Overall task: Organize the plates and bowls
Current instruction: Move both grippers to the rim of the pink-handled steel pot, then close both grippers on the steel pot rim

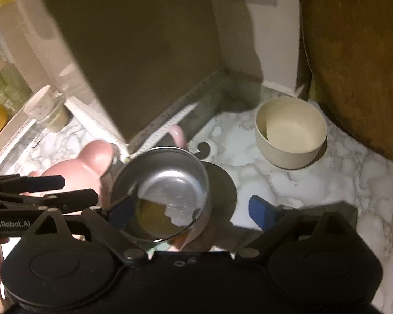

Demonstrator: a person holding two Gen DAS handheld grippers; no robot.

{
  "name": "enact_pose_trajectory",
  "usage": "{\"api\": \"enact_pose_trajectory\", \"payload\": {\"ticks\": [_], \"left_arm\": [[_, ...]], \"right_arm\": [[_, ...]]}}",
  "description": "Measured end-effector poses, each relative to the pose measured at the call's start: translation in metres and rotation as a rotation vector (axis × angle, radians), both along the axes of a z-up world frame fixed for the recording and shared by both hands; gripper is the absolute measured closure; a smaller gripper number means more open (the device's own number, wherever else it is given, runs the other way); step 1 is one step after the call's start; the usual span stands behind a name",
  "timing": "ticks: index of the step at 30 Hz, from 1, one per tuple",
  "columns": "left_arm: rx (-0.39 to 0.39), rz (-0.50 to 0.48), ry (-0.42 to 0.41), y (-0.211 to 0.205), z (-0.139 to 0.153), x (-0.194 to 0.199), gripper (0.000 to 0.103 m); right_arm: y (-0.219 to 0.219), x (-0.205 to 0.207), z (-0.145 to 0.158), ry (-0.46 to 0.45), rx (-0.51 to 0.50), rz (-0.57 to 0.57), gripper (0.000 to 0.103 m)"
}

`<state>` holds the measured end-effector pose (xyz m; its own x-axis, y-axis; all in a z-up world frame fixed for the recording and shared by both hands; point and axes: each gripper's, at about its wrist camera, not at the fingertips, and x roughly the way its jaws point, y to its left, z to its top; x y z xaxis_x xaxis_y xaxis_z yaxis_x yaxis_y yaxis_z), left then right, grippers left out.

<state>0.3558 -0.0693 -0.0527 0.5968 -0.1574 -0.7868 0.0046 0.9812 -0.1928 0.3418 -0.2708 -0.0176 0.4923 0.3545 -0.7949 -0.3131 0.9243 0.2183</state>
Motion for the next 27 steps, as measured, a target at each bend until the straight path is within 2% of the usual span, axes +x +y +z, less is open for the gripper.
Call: {"api": "enact_pose_trajectory", "payload": {"ticks": [6, 11, 15, 17, 19, 22, 25, 27], "left_arm": [[0.041, -0.017, 0.015, -0.015, -0.014, 0.020, 0.023], [0.059, -0.017, 0.019, -0.022, -0.023, 0.030, 0.024], [0.069, -0.024, 0.036, -0.027, -0.031, 0.039, 0.039], [0.071, -0.016, 0.043, -0.028, -0.035, 0.043, 0.040], [0.084, -0.020, 0.051, -0.029, -0.037, 0.045, 0.053], [0.093, -0.009, 0.071, -0.029, -0.043, 0.051, 0.062], [0.092, -0.003, 0.090, -0.027, -0.049, 0.056, 0.070], [0.093, -0.003, 0.095, -0.027, -0.051, 0.058, 0.071]], "right_arm": [[-0.010, 0.022, -0.018, 0.091, 0.040, -0.054, 0.022], [-0.012, 0.029, -0.026, 0.117, 0.050, -0.076, 0.030], [-0.011, 0.035, -0.029, 0.125, 0.049, -0.070, 0.042], [-0.010, 0.036, -0.030, 0.127, 0.046, -0.066, 0.045], [-0.009, 0.037, -0.032, 0.127, 0.037, -0.063, 0.052], [-0.006, 0.037, -0.033, 0.124, 0.022, -0.051, 0.061], [-0.002, 0.035, -0.033, 0.116, 0.006, -0.034, 0.070], [0.001, 0.034, -0.033, 0.109, -0.011, -0.024, 0.078]]}}
